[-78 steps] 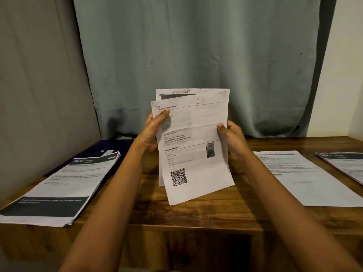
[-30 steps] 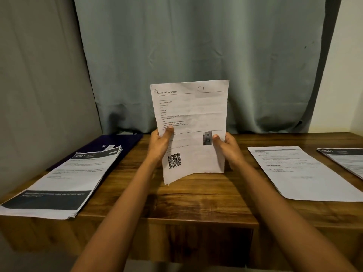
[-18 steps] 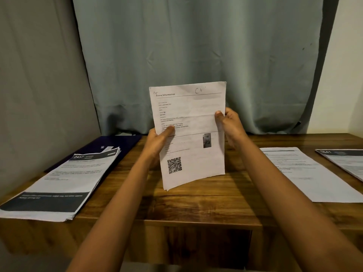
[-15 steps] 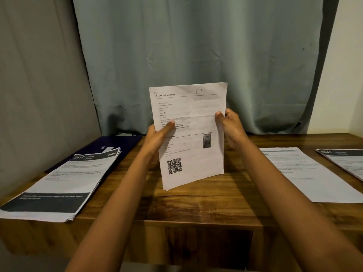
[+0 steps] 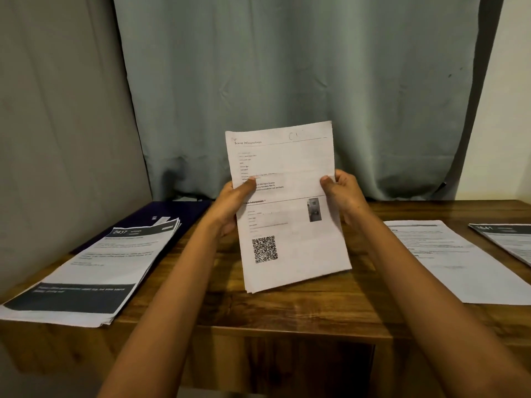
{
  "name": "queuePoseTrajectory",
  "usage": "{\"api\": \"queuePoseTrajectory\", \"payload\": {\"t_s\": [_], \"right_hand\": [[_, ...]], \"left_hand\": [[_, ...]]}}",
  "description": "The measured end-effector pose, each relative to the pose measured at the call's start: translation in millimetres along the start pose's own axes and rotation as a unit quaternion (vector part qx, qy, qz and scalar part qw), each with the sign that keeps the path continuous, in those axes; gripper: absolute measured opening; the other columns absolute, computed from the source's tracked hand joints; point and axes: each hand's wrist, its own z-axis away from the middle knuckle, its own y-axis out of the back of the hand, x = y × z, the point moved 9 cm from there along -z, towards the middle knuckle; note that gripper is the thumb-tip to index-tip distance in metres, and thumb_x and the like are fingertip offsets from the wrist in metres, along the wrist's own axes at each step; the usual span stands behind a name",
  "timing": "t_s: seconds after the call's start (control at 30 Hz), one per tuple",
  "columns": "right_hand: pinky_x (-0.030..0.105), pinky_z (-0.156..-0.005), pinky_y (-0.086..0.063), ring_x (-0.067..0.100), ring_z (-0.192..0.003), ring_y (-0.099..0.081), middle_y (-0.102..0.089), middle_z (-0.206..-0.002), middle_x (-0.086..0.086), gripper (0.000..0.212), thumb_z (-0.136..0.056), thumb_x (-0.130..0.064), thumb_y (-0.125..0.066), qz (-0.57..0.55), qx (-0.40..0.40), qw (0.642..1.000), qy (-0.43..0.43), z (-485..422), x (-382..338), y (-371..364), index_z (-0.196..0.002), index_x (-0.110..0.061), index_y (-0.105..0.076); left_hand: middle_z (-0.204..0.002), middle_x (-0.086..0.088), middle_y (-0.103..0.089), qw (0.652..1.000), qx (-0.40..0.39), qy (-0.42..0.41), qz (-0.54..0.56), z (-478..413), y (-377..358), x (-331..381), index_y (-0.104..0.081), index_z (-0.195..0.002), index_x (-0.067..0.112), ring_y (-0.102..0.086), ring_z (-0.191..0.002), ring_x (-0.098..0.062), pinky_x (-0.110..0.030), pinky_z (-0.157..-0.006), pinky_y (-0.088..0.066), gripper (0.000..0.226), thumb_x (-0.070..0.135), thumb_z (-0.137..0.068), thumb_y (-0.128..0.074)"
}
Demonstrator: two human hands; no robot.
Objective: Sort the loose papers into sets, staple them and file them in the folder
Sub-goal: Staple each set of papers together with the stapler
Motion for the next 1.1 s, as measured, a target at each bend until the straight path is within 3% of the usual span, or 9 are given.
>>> {"api": "queuePoseTrajectory", "payload": {"t_s": [0.23, 0.33, 0.4, 0.5, 0.67, 0.83, 0.93, 1.03, 1.1], "right_hand": [[0.04, -0.081, -0.055, 0.025, -0.082, -0.067, -0.071, -0.099, 0.009, 0.015, -0.096, -0.02, -0.052, 0.059, -0.055, 0.99, -0.117, 17.2, 35.5, -7.0, -0.086, -0.015, -0.062], [0.031, -0.065, -0.053, 0.02, -0.075, -0.064, -0.068, -0.099, 0.006, 0.013, -0.098, -0.017, -0.051, 0.086, -0.076, 0.983, -0.142, 31.9, 53.5, -11.7, -0.095, -0.011, -0.061], [0.026, -0.059, -0.045, 0.017, -0.074, -0.061, -0.065, -0.102, 0.005, 0.019, -0.099, -0.022, -0.049, 0.127, -0.091, 0.974, -0.162, 40.7, 66.8, -12.3, -0.107, -0.009, -0.06], [0.027, -0.062, -0.044, 0.016, -0.075, -0.057, -0.063, -0.107, 0.004, 0.022, -0.1, -0.026, -0.047, 0.166, -0.102, 0.964, -0.179, 47.8, 85.3, -13.0, -0.109, -0.009, -0.057], [0.036, -0.09, -0.048, 0.027, -0.1, -0.061, -0.062, -0.115, 0.006, 0.026, -0.097, -0.014, -0.052, 0.121, -0.116, 0.955, -0.242, 48.3, 111.0, -20.7, -0.117, 0.001, -0.059], [0.033, -0.079, -0.045, 0.021, -0.084, -0.057, -0.061, -0.097, 0.01, 0.017, -0.095, -0.018, -0.056, 0.173, -0.107, 0.943, -0.265, 36.2, 121.8, -20.2, -0.082, -0.007, -0.055], [0.034, -0.081, -0.046, 0.025, -0.094, -0.058, -0.06, -0.109, 0.014, 0.019, -0.096, -0.019, -0.055, 0.162, -0.076, 0.948, -0.262, 24.4, 120.2, -24.3, -0.103, -0.001, -0.059], [0.042, -0.099, -0.041, 0.034, -0.12, -0.05, -0.052, -0.132, 0.015, 0.036, -0.098, -0.018, -0.052, 0.096, -0.025, 0.955, -0.28, 17.5, 114.6, -29.0, -0.13, -0.001, -0.048], [0.043, -0.104, -0.036, 0.035, -0.128, -0.044, -0.047, -0.14, 0.015, 0.04, -0.098, -0.013, -0.05, 0.044, -0.002, 0.958, -0.282, 11.3, 111.9, -32.6, -0.136, 0.0, -0.044]], "left_hand": [[-0.086, -0.005, -0.074, 0.983, -0.025, 0.078, 0.163, -1.0, -3.2, -8.0, -0.058, -0.114, 0.014, -0.072, -0.074, -0.02, -0.033, -0.06, -0.059, 0.024, 0.018, -0.099, -0.04], [-0.104, -0.003, -0.071, 0.976, -0.024, 0.067, 0.205, -2.9, 0.6, -22.4, -0.054, -0.127, 0.027, -0.069, -0.087, -0.019, -0.033, -0.072, -0.057, 0.033, 0.02, -0.1, -0.037], [-0.118, -0.003, -0.063, 0.969, -0.015, 0.068, 0.238, -5.5, 5.2, -36.6, -0.05, -0.131, 0.025, -0.063, -0.101, -0.019, -0.035, -0.081, -0.053, 0.034, 0.02, -0.101, -0.035], [-0.125, -0.003, -0.056, 0.958, 0.007, 0.076, 0.276, -7.1, 10.0, -57.6, -0.052, -0.119, 0.017, -0.055, -0.114, -0.019, -0.033, -0.095, -0.045, 0.024, 0.019, -0.102, -0.035], [-0.121, 0.002, -0.061, 0.965, 0.031, 0.09, 0.246, -8.2, 19.5, -86.3, -0.049, -0.108, 0.017, -0.061, -0.103, -0.016, -0.035, -0.083, -0.05, 0.017, 0.021, -0.104, -0.033], [-0.119, 0.002, -0.066, 0.963, 0.04, 0.125, 0.235, -5.6, 25.5, -103.7, -0.047, -0.103, 0.018, -0.064, -0.104, -0.02, -0.038, -0.087, -0.051, 0.016, 0.02, -0.105, -0.031], [-0.119, 0.0, -0.065, 0.961, 0.035, 0.141, 0.234, -1.5, 21.3, -109.6, -0.046, -0.098, 0.017, -0.062, -0.105, -0.021, -0.039, -0.094, -0.046, 0.017, 0.017, -0.105, -0.03], [-0.118, 0.0, -0.066, 0.96, 0.03, 0.154, 0.233, 3.5, 19.3, -116.6, -0.046, -0.095, 0.018, -0.063, -0.105, -0.021, -0.04, -0.094, -0.046, 0.017, 0.015, -0.104, -0.031], [-0.121, -0.001, -0.065, 0.959, 0.03, 0.155, 0.233, 5.0, 19.8, -119.5, -0.045, -0.094, 0.017, -0.064, -0.103, -0.021, -0.04, -0.091, -0.048, 0.017, 0.013, -0.104, -0.032]]}}
